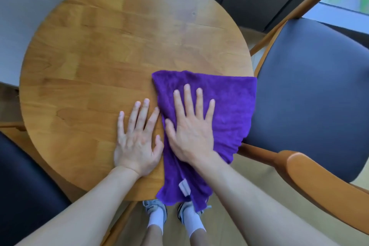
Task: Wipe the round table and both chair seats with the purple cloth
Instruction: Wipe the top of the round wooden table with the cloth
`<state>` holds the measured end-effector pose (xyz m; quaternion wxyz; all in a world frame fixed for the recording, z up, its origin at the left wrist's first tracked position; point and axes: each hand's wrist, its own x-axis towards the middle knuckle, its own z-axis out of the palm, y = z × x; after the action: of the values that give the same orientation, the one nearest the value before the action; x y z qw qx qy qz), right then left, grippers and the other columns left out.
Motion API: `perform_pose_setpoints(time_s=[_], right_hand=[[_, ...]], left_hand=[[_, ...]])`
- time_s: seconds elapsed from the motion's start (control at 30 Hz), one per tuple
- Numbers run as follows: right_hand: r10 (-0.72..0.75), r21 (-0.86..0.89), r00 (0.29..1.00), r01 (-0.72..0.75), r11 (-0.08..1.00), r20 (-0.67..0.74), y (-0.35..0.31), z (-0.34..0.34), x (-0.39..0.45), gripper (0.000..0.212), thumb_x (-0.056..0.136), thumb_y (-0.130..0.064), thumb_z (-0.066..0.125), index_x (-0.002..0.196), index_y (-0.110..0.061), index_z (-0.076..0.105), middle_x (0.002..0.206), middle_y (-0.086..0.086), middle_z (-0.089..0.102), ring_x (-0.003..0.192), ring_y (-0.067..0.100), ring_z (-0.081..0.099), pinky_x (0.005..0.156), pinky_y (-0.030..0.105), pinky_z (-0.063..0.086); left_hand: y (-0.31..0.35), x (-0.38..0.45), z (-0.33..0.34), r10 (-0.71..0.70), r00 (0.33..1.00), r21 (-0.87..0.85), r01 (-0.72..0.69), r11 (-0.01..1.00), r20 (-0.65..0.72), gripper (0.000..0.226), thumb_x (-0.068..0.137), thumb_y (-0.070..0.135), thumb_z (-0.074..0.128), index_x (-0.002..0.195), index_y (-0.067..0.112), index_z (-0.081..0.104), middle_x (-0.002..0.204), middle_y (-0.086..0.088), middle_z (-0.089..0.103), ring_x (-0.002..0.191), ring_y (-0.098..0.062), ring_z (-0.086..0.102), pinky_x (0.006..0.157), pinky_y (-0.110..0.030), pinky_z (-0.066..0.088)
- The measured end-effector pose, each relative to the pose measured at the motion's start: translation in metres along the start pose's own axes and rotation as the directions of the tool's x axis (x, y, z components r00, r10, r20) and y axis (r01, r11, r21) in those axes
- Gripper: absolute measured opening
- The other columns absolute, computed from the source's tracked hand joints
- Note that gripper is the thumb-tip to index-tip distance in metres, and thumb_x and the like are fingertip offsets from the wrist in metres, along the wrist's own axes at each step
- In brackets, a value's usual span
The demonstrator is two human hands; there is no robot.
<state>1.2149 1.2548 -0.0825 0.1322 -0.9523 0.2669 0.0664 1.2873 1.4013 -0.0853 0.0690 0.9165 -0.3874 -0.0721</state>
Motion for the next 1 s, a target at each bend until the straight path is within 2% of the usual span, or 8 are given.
perform_pose_setpoints(time_s=[0.1,0.2,0.33,0.5,0.67,0.77,0.87,1.0], right_hand=[[-0.172,0.077,0.984,0.168,0.983,0.049,-0.006,0.001,-0.030,0.074,0.097,-0.044,0.036,0.165,-0.021,0.015,0.173,0.001,0.003,0.159,0.027,-0.005,0.124,0.059,0.006],[-0.307,0.094,0.948,0.298,0.950,0.091,0.030,-0.006,-0.046,0.077,0.093,-0.048,0.043,0.164,-0.031,0.017,0.173,-0.006,0.006,0.160,0.022,-0.002,0.125,0.055,0.005],[-0.127,-0.041,0.986,0.132,0.990,0.111,0.069,-0.017,-0.014,0.080,0.094,-0.073,0.034,0.162,-0.044,0.003,0.173,-0.008,-0.006,0.159,0.026,-0.011,0.125,0.057,-0.006],[0.024,-0.042,1.000,-0.024,0.999,0.003,0.025,-0.007,0.020,0.070,0.103,-0.055,0.025,0.165,-0.029,0.007,0.173,0.005,-0.003,0.158,0.034,-0.010,0.123,0.063,-0.003],[-0.321,0.008,0.946,0.321,0.947,0.042,0.017,0.003,-0.040,0.068,0.103,-0.041,0.037,0.164,-0.019,0.018,0.173,0.003,0.008,0.159,0.027,0.003,0.123,0.059,0.014],[-0.422,-0.061,0.903,0.428,0.902,0.083,0.054,0.001,-0.060,0.067,0.102,-0.045,0.039,0.164,-0.027,0.021,0.172,-0.002,0.013,0.159,0.025,0.009,0.125,0.056,0.014],[-0.243,-0.093,0.968,0.248,0.964,0.055,0.071,-0.007,-0.036,0.066,0.101,-0.049,0.034,0.163,-0.034,0.018,0.173,-0.004,0.010,0.159,0.027,0.009,0.124,0.058,0.013],[0.023,-0.043,0.999,-0.025,0.999,-0.032,0.025,-0.007,0.002,0.066,0.102,-0.047,0.026,0.165,-0.032,0.011,0.173,0.001,0.002,0.159,0.030,-0.002,0.124,0.061,0.003]], left_hand=[[0.000,0.000,-0.001,0.019,1.000,0.003,-0.019,1.000,0.007,0.063,0.086,0.039,0.042,0.140,0.010,0.053,0.162,-0.016,0.036,0.157,-0.029,0.018,0.123,-0.062,0.011],[0.000,0.000,-0.002,0.014,0.999,-0.020,-0.014,1.000,0.031,0.066,0.085,0.040,0.043,0.144,0.012,0.050,0.162,-0.015,0.036,0.158,-0.026,0.013,0.124,-0.061,0.010],[0.001,0.000,-0.004,-0.001,1.000,-0.054,0.002,0.999,0.023,0.076,0.087,0.040,0.041,0.160,0.022,0.031,0.172,-0.004,0.016,0.159,-0.021,0.008,0.125,-0.058,0.006],[0.000,0.000,-0.003,0.003,1.000,-0.055,-0.002,0.998,0.030,0.078,0.086,0.039,0.041,0.162,0.024,0.027,0.172,-0.002,0.012,0.159,-0.022,0.007,0.125,-0.058,0.006],[0.001,-0.001,-0.007,0.014,0.999,-0.062,-0.011,0.998,0.043,0.072,0.085,0.039,0.041,0.150,0.010,0.045,0.165,-0.013,0.031,0.158,-0.027,0.015,0.124,-0.061,0.009],[0.002,0.000,-0.008,0.008,0.998,-0.074,-0.004,0.997,0.054,0.076,0.084,0.041,0.041,0.155,0.013,0.041,0.171,-0.005,0.019,0.159,-0.023,0.011,0.125,-0.059,0.008],[0.003,0.000,-0.007,-0.003,0.999,-0.074,0.007,0.997,0.053,0.074,0.087,0.040,0.040,0.157,0.018,0.037,0.172,-0.003,0.013,0.159,-0.022,0.008,0.126,-0.058,0.005],[0.001,-0.002,-0.006,0.007,0.999,-0.078,-0.003,0.997,0.046,0.077,0.087,0.039,0.040,0.161,0.023,0.027,0.172,-0.002,0.010,0.159,-0.021,0.005,0.126,-0.057,0.003]])
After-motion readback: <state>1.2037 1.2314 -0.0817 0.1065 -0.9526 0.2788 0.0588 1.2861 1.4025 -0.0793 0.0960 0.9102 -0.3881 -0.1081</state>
